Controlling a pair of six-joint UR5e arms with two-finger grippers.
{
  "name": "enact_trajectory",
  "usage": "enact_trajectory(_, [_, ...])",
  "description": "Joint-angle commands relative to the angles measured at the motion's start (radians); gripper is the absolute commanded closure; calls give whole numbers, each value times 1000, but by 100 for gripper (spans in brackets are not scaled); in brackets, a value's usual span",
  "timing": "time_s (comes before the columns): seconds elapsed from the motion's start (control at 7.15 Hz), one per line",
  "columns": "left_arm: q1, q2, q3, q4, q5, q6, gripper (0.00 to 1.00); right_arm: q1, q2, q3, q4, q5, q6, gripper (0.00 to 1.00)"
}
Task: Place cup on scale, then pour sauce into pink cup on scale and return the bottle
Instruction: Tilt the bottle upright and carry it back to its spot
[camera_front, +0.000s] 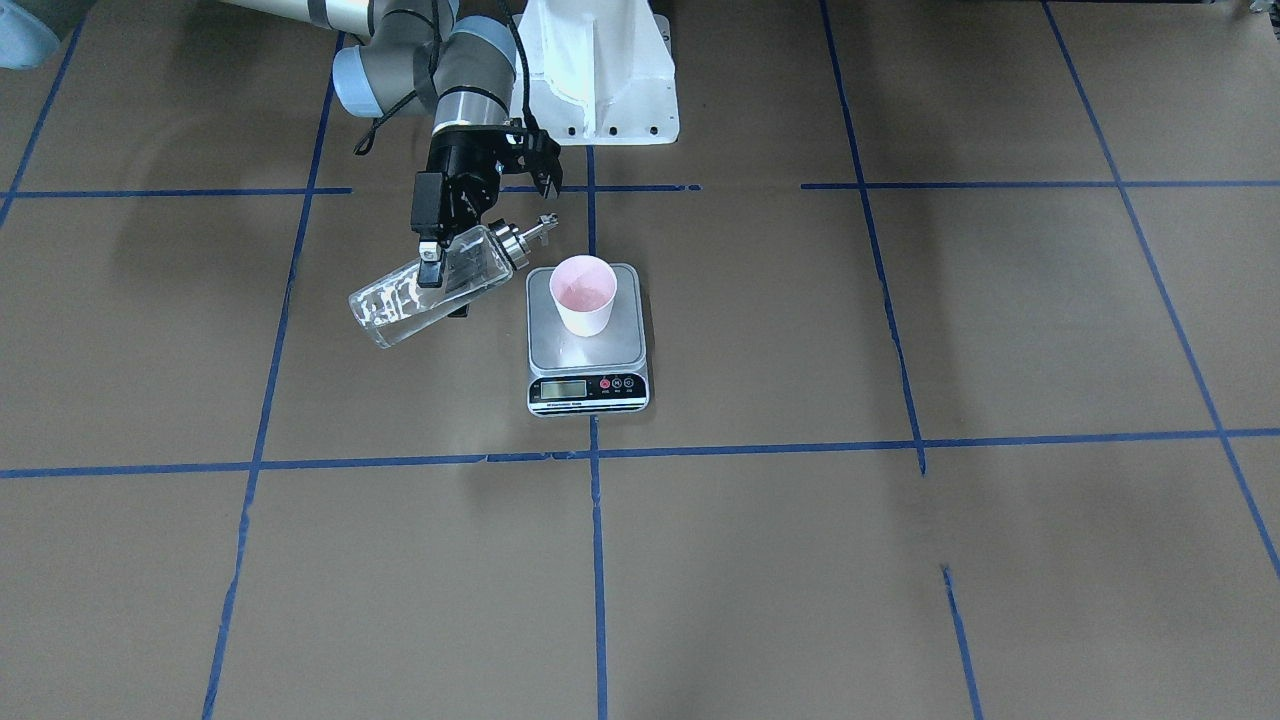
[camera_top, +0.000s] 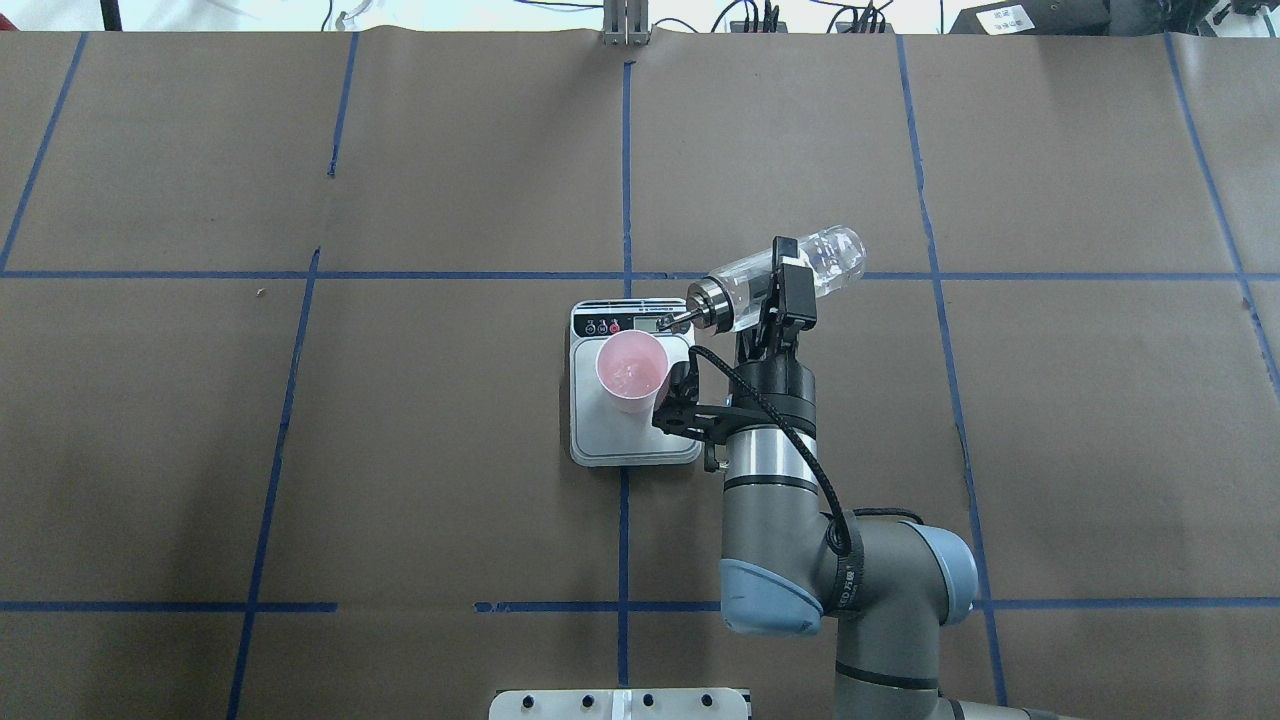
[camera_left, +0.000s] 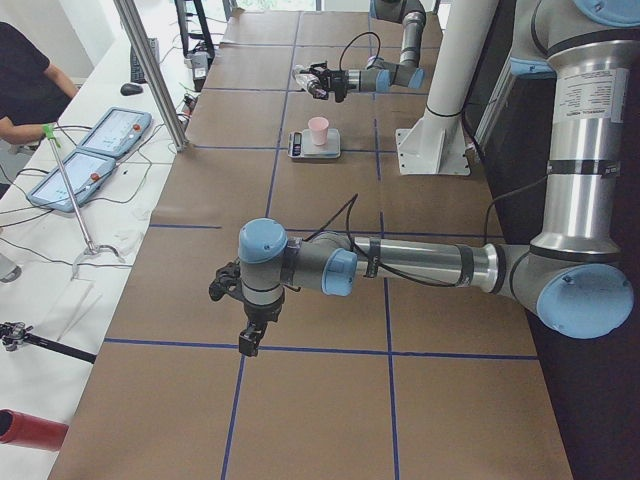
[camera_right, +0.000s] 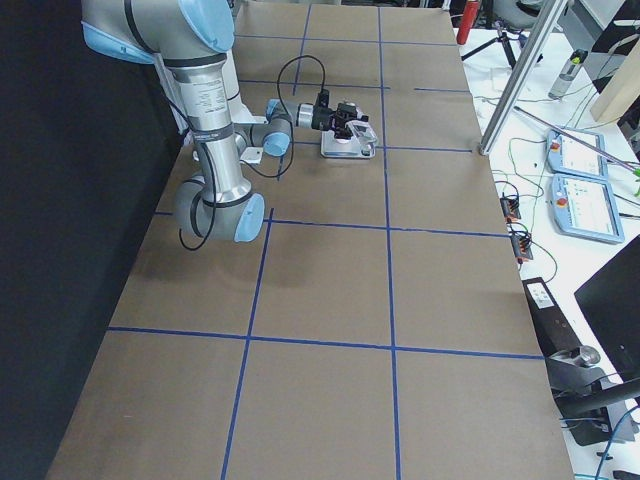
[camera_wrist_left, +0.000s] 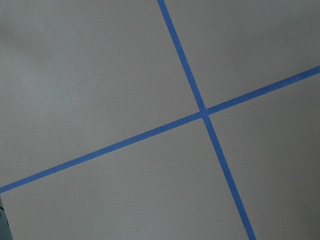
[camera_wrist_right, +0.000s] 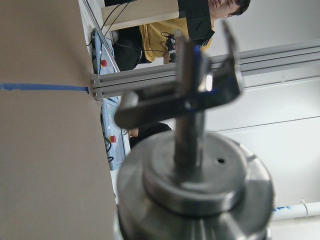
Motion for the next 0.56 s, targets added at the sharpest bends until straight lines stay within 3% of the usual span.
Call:
enact_trajectory(0.0, [0, -1, -10, 0, 2, -2, 0, 1, 6, 58, 0, 92, 112, 100])
enact_trajectory(0.42, [-2, -6, -18, 0, 2, -3, 0, 6, -22, 165, 0, 232, 392, 100])
